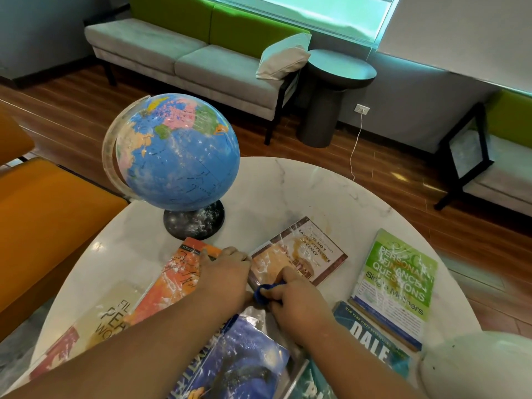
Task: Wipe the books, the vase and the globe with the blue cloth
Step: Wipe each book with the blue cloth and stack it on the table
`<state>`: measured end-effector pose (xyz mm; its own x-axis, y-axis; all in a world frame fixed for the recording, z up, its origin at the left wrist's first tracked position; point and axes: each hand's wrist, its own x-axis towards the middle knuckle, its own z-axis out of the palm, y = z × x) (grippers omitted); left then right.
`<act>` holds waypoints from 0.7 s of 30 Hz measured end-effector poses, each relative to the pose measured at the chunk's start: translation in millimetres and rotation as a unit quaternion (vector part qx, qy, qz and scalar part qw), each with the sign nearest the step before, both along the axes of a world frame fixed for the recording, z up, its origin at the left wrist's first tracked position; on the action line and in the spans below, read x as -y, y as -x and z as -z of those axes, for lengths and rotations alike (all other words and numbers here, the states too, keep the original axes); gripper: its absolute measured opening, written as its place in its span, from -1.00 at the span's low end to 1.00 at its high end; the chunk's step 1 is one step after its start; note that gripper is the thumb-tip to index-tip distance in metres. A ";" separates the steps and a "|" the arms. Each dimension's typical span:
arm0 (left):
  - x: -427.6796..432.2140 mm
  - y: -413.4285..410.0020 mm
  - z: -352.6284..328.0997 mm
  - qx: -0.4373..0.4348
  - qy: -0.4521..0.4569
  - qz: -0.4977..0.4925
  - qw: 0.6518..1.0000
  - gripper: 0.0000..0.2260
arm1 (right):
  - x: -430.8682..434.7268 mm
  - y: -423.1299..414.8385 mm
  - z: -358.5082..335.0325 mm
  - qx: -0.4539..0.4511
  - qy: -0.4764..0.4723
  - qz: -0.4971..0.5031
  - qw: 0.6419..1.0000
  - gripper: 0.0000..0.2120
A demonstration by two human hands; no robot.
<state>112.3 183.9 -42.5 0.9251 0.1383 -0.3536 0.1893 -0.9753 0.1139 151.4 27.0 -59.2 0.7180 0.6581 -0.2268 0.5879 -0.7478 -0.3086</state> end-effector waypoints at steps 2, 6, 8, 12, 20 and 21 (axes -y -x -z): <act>0.3 0.1 0.8 0.003 -0.002 -0.003 1.000 -0.35 | -5.4 -1.5 1.0 0.006 -0.012 0.005 1.000 -0.67; 1.1 1.1 4.3 -0.004 0.005 -0.004 1.000 -0.35 | -7.4 1.3 2.1 0.013 -0.004 0.003 1.000 -0.66; -0.8 1.6 4.6 -0.008 0.015 -0.005 1.000 -0.32 | -5.5 1.8 1.5 0.004 -0.002 0.008 1.000 -0.67; -2.6 1.9 4.2 -0.017 0.010 -0.005 1.000 -0.30 | -13.0 -2.3 -0.3 0.017 -0.010 0.002 1.000 -0.66; -2.5 1.8 3.9 -0.021 0.006 -0.001 1.000 -0.27 | -10.2 -3.8 -2.0 0.016 -0.005 0.012 1.000 -0.65; -2.7 2.0 4.0 -0.022 0.005 0.000 1.000 -0.27 | -11.3 -3.4 -3.0 0.024 -0.001 0.010 1.000 -0.64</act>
